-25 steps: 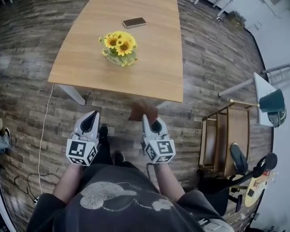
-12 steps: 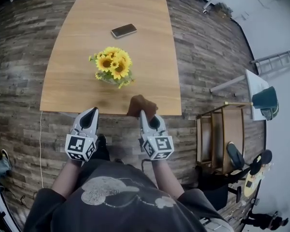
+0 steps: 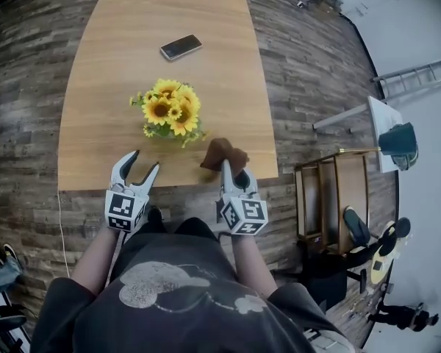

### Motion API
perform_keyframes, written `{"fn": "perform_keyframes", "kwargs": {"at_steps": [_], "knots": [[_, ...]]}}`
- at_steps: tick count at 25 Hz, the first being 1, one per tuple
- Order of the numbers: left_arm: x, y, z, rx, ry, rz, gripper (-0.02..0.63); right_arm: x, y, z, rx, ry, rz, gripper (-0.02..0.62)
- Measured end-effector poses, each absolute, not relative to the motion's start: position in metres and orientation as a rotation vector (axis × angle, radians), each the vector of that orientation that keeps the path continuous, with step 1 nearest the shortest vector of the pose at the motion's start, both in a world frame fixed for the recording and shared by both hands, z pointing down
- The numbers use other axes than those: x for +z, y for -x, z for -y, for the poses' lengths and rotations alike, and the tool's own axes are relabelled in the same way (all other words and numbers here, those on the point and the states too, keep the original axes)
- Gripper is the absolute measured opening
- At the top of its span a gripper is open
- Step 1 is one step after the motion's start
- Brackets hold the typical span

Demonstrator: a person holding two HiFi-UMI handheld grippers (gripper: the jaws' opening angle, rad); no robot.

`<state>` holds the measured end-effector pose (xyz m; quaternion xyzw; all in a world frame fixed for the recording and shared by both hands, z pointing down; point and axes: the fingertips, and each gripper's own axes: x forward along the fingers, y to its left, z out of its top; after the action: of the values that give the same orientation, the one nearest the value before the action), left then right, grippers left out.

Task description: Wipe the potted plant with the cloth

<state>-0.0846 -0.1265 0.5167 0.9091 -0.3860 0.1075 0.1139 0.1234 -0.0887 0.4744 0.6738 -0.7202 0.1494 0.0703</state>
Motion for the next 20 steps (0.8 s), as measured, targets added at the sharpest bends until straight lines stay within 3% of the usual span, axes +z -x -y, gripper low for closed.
{"fn": "perform_keyframes", "kwargs": {"at_steps": [2,3,11,15,20], "knots": [[0.526,0.081,0.136,0.353,-2.678,1.138,0.370,0.478,-0.131,0.091,0.464,-2.042,2.136,0.046],[0.529,0.080,0.141,0.359,-2.676,1.152,0.394,0.481,-0.135,0.093,0.469,-2.048,2.125,0.046],[0.548,0.062,0.175,0.436,-2.685,1.190,0.448,0.501,-0.150,0.134,0.524,-1.980,2.143,0.046],[0.554,0.047,0.188,0.465,-2.670,1.206,0.526,0.514,-0.144,0.163,0.531,-1.835,2.191,0.046],[0.564,0.037,0.207,0.515,-2.622,1.211,0.529,0.530,-0.134,0.199,0.508,-1.667,2.236,0.046]]}}
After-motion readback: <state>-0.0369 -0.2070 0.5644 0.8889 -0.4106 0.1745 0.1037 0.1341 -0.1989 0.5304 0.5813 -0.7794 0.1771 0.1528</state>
